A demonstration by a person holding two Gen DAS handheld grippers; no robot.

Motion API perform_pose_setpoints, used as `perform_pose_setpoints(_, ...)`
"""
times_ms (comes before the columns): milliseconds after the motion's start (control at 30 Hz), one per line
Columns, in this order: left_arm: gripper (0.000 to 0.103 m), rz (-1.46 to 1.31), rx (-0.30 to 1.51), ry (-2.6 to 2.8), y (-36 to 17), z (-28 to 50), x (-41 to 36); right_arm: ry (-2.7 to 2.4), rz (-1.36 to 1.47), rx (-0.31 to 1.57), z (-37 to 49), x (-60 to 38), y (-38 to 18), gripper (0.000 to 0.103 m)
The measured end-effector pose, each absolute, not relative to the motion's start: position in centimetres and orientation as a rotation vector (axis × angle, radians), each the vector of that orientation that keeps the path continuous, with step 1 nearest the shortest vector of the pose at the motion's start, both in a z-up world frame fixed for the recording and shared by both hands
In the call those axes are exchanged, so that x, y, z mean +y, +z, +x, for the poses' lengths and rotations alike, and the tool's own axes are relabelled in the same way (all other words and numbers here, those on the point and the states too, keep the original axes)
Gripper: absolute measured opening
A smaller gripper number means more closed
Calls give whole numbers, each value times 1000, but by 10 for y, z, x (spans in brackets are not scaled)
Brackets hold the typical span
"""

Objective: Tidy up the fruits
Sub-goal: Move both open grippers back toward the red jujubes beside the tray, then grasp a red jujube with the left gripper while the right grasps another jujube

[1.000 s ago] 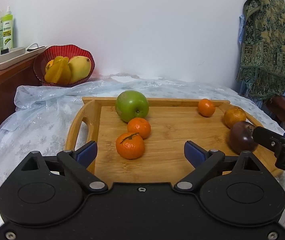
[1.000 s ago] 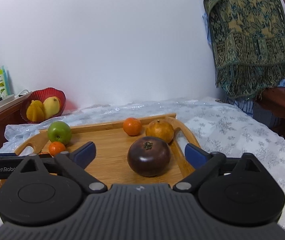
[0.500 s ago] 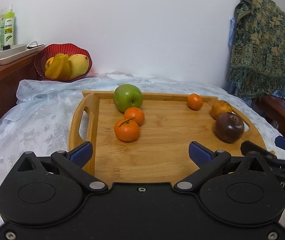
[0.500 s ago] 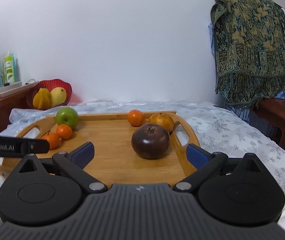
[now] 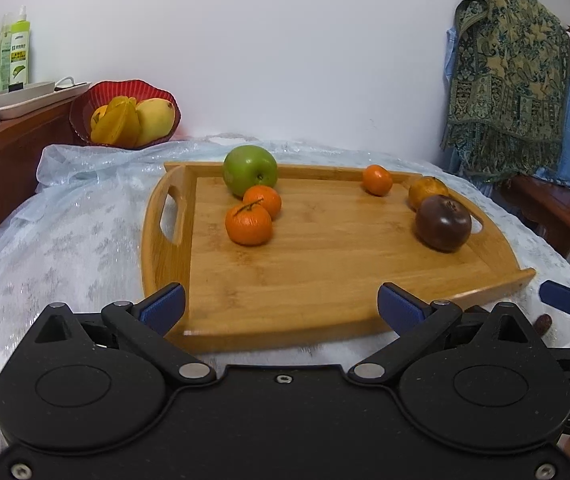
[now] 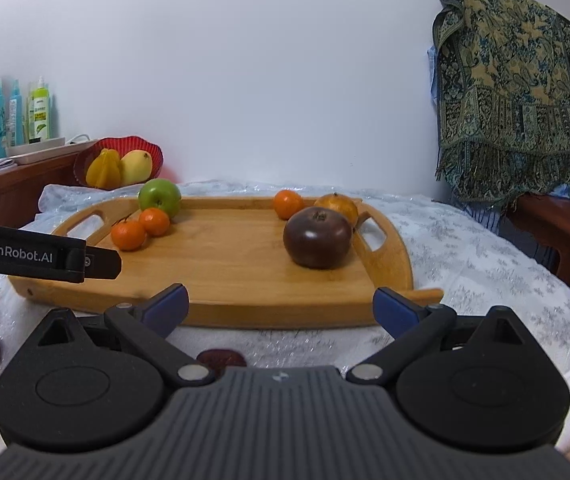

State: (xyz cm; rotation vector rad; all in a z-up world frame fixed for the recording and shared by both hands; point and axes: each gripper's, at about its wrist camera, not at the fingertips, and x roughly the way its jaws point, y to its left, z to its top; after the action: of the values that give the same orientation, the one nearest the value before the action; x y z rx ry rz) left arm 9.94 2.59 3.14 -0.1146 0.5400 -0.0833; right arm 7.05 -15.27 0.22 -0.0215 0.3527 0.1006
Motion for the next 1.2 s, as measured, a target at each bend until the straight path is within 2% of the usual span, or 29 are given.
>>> perform_pose_setpoints(233,103,-120,501,-104,25,80,23,101,-67,348,62,-145,-2,101)
perform_pose_setpoints(500,102,-92,529,-137,18,71,17,134,-56,391,59,-141,-10,90)
perform_pose_setpoints(667,81,-67,550,-157,15,69,13,151,-53,412,60,-137,-13,77)
perform_pose_setpoints(767,56,-70,562,-184,15,66,12,163,-65,421,60,-135,-15,67)
perform_pose_setpoints(900,41,-62,570,-212,14,63,8,185,-75,431,60,-131,-17,61)
perform_pose_setpoints(967,24,-65,591,-229,12,64,7,192,-79,435,60,-129,-18,56)
perform_pose_setpoints(1000,21,-70,604,-238,11,65,7,195,-76,437,60,-129,-18,55)
perform_pose_setpoints(1133,21,-77,630,-244,5,66,5,202,-68,445,61,-130,-18,47)
perform_pose_setpoints(1200,21,-72,626,-244,5,66,4,204,-65,450,62,-130,-18,47)
